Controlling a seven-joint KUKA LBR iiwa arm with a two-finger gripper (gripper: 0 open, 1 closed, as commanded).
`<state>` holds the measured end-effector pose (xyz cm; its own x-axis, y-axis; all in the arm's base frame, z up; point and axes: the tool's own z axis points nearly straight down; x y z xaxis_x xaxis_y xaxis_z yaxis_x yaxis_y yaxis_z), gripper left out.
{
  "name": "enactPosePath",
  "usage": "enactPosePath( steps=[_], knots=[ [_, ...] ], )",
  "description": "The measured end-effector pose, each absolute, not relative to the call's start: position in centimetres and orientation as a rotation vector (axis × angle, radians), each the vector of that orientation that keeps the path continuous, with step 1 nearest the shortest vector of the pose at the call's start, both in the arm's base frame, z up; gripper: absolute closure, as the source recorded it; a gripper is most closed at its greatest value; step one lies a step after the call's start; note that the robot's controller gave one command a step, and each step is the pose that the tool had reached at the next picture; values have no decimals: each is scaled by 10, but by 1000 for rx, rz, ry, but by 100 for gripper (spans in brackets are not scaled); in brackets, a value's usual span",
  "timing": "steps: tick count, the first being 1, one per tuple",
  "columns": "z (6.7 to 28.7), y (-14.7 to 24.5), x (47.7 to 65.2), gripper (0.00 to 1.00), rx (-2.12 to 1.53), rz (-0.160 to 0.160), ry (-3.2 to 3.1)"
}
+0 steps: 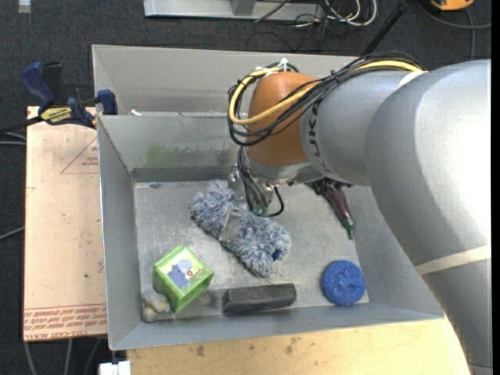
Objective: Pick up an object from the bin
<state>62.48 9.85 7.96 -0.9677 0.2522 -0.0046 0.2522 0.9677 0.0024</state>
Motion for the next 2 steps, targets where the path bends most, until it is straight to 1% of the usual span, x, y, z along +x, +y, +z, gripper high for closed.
enactPosePath(
  steps=[1,2],
  knots=[
    [63,96,625,100,700,17,3044],
    [64,96,623,100,739,16,3036]
  ],
)
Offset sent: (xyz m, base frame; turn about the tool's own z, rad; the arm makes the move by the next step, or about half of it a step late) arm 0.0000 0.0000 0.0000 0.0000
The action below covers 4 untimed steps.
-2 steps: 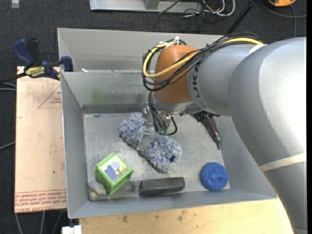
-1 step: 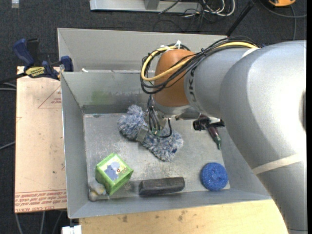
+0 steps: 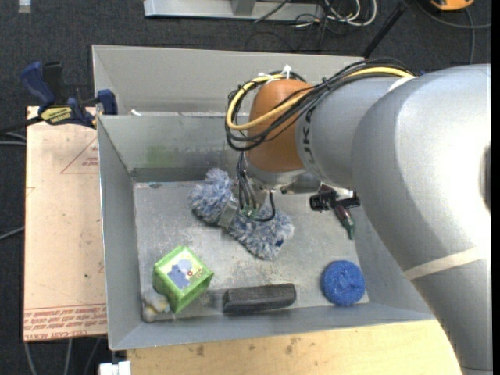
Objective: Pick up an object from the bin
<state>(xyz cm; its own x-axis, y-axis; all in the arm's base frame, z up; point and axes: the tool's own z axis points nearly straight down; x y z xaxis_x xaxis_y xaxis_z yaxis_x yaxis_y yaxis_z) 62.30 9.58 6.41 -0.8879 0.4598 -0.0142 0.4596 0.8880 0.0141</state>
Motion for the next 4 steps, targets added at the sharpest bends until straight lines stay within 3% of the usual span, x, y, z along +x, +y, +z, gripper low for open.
enactPosePath(
  steps=[4],
  knots=[
    [76,96,622,100,741,4,3050]
  ],
)
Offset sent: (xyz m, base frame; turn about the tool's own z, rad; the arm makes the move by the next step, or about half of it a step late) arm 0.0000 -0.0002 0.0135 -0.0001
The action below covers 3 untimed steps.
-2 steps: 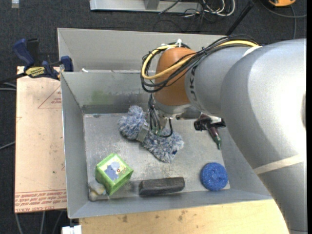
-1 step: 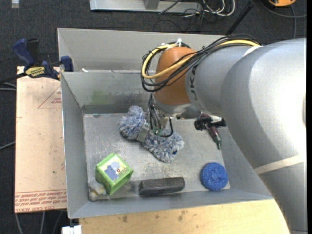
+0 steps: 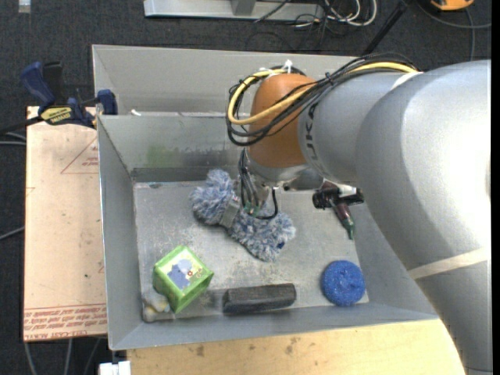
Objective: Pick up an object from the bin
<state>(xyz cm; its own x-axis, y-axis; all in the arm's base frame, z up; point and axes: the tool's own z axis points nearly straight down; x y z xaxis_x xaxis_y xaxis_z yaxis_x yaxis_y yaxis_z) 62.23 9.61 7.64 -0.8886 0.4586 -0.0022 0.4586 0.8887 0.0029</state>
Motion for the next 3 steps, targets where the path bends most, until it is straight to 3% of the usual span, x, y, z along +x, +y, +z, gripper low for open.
enactPosePath(
  steps=[3],
  knots=[
    [102,96,621,100,739,-1,3057]
  ],
)
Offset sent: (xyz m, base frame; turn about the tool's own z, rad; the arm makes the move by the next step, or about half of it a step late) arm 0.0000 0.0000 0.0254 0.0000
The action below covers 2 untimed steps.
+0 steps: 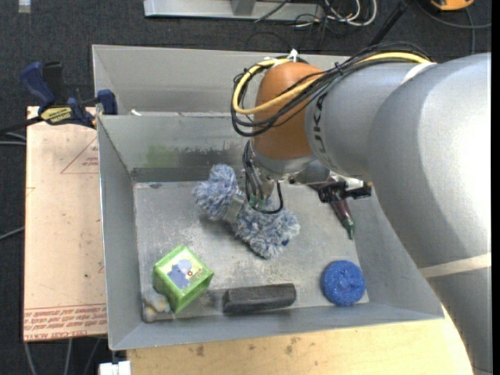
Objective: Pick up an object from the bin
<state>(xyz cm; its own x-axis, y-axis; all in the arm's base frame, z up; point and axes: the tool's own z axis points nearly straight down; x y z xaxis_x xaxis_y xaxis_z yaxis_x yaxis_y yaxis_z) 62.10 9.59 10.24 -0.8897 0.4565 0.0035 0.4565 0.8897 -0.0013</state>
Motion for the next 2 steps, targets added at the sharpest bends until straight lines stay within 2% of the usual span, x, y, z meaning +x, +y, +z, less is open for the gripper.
enactPosePath(
  steps=[2],
  knots=[
    [145,96,622,100,-736,-2,-3054]
  ],
)
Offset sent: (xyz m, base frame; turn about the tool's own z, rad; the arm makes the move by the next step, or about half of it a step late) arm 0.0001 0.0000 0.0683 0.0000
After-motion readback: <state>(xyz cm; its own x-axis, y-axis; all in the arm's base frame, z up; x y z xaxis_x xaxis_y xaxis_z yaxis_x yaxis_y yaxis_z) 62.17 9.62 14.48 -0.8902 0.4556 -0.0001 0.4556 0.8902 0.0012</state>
